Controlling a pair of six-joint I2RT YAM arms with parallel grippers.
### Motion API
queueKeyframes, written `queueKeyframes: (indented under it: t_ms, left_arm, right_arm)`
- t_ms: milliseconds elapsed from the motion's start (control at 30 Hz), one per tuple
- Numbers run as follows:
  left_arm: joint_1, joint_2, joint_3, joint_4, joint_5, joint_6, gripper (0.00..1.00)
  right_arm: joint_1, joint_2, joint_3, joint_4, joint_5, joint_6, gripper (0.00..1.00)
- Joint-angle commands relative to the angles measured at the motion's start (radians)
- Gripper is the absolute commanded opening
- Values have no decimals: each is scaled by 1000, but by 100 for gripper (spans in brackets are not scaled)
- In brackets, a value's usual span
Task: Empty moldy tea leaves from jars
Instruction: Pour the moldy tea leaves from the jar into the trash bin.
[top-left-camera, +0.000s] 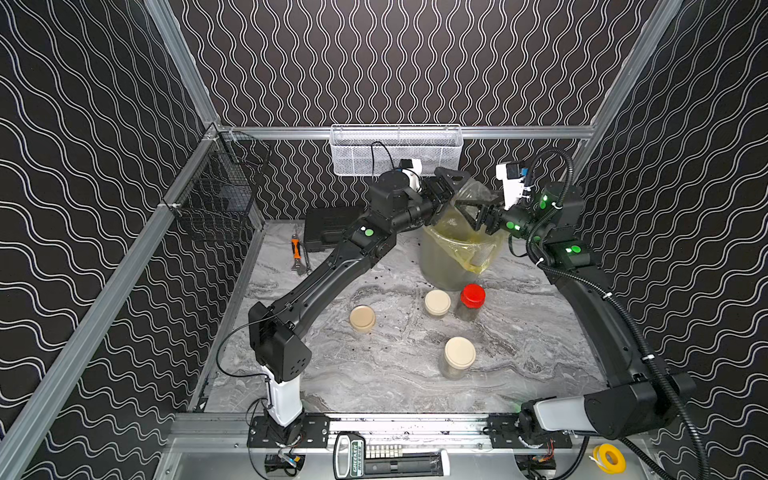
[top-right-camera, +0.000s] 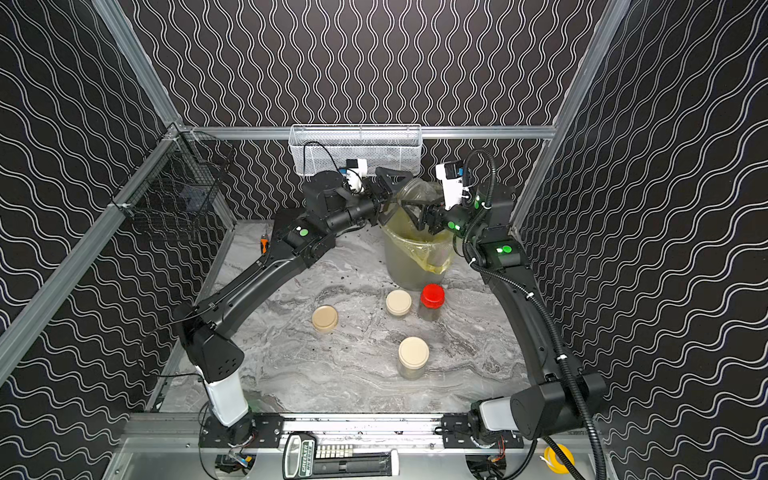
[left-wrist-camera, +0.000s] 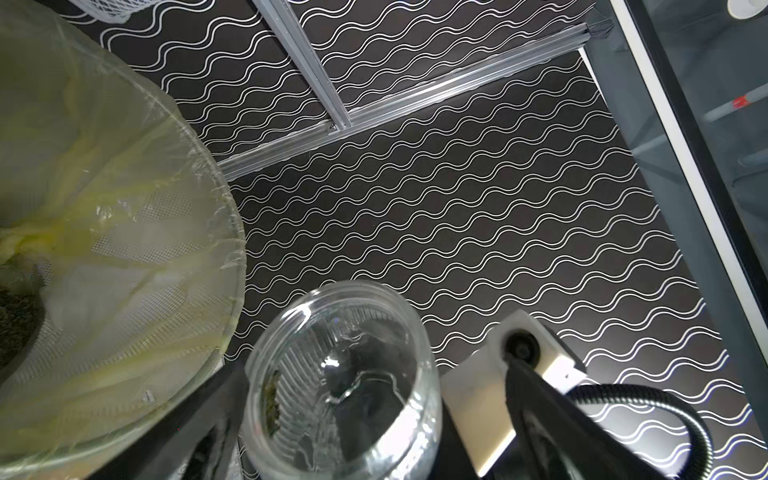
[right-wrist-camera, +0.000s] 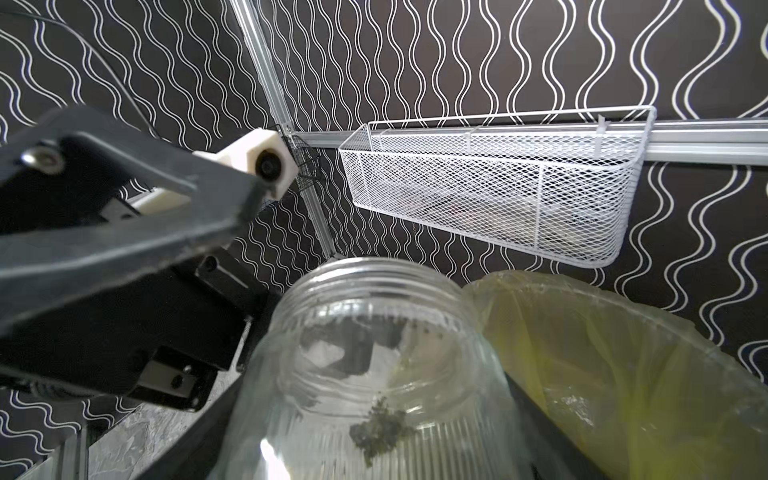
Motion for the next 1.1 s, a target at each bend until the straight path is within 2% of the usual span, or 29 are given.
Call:
queueKeyframes:
  t_ms: [0, 167, 533, 567, 700, 767, 800, 933, 1067]
  left_arm:
    - [-9, 6, -11, 19, 49, -16, 99]
    - [-9, -1, -6, -7, 30, 13, 99]
    - [-28, 104, 118, 48, 124, -86, 99]
    - [-30, 111, 128, 44, 132, -82, 95]
    - [-30, 89, 77, 72, 127, -118, 68]
    - [-30, 81, 45, 107, 124, -157, 60]
    - [-30, 83, 38, 121, 127, -178, 58]
    - [-33, 95, 5, 212, 149, -331, 54]
    - [-36, 117, -11, 330, 155, -510, 51]
  right_arm:
    - [4, -22, -11, 120, -32, -15, 0]
    - [3, -57, -19, 123, 25, -52, 0]
    - [5, -45, -51, 193, -55, -28, 0]
    - [6, -40, -51, 190, -57, -29, 0]
    - [6, -39, -63, 201, -55, -29, 0]
    - [5, -45, -75, 216, -53, -26, 0]
    - [5, -49, -83, 225, -50, -24, 0]
    - [6, -69, -138, 312, -30, -4, 14]
    - [5, -102, -219, 449, 38, 7, 13]
